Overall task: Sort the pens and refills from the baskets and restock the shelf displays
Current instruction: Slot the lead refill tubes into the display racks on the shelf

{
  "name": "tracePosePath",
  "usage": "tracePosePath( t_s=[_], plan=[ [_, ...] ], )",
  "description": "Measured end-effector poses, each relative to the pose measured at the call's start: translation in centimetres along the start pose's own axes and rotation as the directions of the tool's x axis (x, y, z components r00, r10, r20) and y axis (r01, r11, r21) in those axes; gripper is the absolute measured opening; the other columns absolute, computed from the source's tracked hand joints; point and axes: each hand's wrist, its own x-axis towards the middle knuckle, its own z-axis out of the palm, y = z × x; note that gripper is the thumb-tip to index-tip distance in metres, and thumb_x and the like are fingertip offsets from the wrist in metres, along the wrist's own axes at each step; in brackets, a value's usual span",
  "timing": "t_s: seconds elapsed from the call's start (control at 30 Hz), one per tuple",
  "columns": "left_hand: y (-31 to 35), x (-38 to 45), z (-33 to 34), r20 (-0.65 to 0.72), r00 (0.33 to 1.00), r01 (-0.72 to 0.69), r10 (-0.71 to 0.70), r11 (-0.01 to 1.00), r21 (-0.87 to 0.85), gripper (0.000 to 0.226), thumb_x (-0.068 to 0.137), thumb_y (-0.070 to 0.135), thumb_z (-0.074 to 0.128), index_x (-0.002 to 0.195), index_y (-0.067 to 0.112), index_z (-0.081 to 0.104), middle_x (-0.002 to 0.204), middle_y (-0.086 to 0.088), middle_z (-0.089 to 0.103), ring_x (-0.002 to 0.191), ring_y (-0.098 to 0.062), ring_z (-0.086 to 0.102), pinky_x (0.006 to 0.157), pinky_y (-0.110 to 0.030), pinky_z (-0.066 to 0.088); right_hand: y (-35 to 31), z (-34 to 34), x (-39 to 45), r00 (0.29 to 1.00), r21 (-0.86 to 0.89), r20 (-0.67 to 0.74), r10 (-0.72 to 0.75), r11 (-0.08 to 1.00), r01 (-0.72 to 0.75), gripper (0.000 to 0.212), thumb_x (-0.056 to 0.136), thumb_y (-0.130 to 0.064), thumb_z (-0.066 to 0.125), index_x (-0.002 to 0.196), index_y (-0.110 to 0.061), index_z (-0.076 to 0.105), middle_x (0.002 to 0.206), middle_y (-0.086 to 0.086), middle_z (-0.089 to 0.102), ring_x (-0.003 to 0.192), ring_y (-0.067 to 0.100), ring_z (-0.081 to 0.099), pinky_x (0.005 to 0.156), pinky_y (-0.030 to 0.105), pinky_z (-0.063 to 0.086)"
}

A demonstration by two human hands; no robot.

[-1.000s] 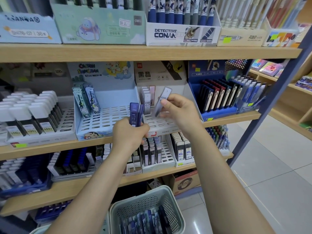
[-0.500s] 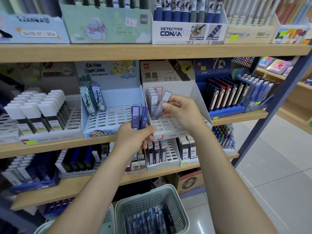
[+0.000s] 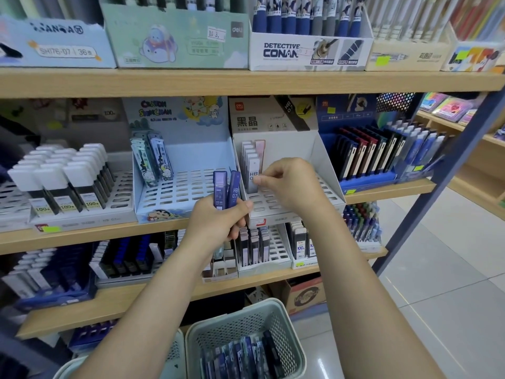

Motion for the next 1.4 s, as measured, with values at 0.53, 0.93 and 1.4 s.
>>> tracePosePath(
  t_s=[0.53, 0.93, 1.4],
  plan=[
    [1.3, -0.5, -0.3, 0.243, 0.961, -0.081, 0.131, 0.975, -0.208, 0.027, 0.096, 0.024, 0.061, 0.102, -0.003, 0.062, 0.068, -0.008, 0.064, 0.045, -0.016, 0.049, 0.039, -0.021, 0.030, -1.5, -2.7, -1.9, 0.966, 0.661, 0.257, -0.020, 0.733, -0.161, 0.009, 0.095, -0.012, 0.065, 0.088, -0.007, 0.061, 0.075, 0.008, 0.068, 0.057, 0.018, 0.058, 0.054, 0.027, 0.045],
    [1.3, -0.1, 1.0, 0.046, 0.998, -0.032, 0.032, 0.999, 0.002, 0.034, 0.099, 0.041, 0.058, 0.083, 0.010, 0.056, 0.047, 0.004, 0.041, 0.040, -0.014, 0.034, 0.045, -0.025, 0.032, 1.1, -3.5, -0.4, 0.987, 0.693, 0.000, 0.159, 0.711, -0.115, 0.011, 0.099, -0.007, 0.059, 0.093, -0.010, 0.067, 0.082, 0.009, 0.073, 0.067, 0.021, 0.067, 0.070, 0.037, 0.059],
    [1.0, 0.8, 0.6, 0.195, 0.980, 0.003, 0.041, 0.976, -0.217, 0.060, 0.088, 0.064, 0.043, 0.100, 0.007, 0.055, 0.060, -0.001, 0.041, 0.044, -0.015, 0.033, 0.044, -0.025, 0.027, 4.4, -1.2, 4.5, 0.981, 0.576, -0.012, 0.194, 0.803, -0.152, 0.013, 0.101, -0.009, 0.055, 0.103, -0.013, 0.067, 0.095, 0.009, 0.072, 0.073, 0.019, 0.071, 0.079, 0.035, 0.062]
  ],
)
